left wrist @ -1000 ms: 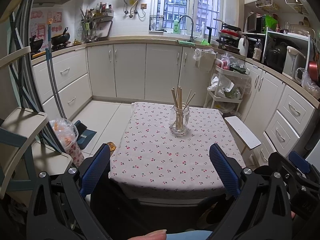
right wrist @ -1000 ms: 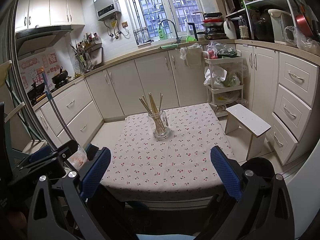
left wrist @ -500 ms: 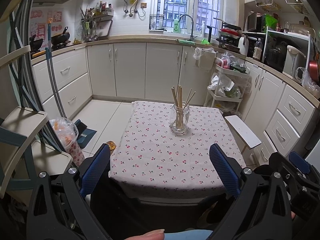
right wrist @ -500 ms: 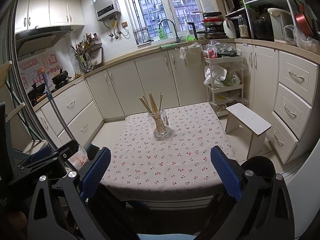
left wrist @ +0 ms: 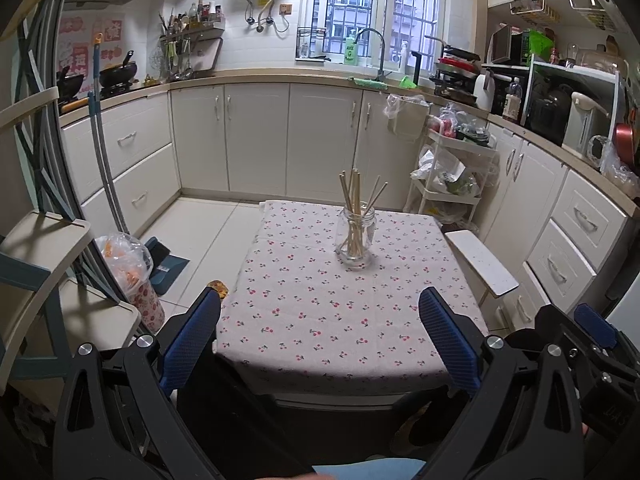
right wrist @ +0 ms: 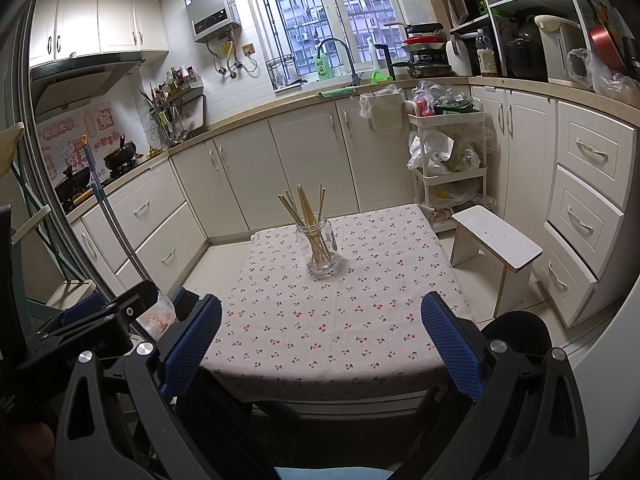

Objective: Organize utensils

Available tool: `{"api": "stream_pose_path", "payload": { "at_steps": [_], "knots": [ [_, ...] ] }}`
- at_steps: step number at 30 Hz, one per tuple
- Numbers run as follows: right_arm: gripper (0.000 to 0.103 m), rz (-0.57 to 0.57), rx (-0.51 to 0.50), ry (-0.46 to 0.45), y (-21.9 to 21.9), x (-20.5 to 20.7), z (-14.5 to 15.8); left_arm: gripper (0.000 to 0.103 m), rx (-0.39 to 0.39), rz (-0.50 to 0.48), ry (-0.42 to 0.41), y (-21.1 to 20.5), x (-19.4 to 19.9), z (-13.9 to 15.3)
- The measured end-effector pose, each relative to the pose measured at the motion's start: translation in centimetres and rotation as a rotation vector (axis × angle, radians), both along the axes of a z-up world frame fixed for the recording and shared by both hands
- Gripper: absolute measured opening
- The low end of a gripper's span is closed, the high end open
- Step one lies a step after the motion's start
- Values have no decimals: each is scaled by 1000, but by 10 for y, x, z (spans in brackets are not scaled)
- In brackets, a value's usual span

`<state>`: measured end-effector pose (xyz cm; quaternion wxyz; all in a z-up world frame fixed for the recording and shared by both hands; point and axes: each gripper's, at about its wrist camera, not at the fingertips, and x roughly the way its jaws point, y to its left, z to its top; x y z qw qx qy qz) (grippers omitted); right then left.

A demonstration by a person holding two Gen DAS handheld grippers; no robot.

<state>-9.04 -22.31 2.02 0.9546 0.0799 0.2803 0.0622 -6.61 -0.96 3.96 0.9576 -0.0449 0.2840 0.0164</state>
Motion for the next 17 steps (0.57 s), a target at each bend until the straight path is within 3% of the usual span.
{"api": "stream_pose_path", "payload": {
  "at_steps": [4,11,17],
  "knots": [
    [96,0,1,1,0,0,0,95,50,2,-73,-6,-13,3],
    [96,-5,-1,-7,0,-1,1,95,-23,-40,-17,-4,-5,0],
    [96,-5,-3,-10,0,-2,1,95,-23,-51,-3,-3,-4,-3]
  ]
}}
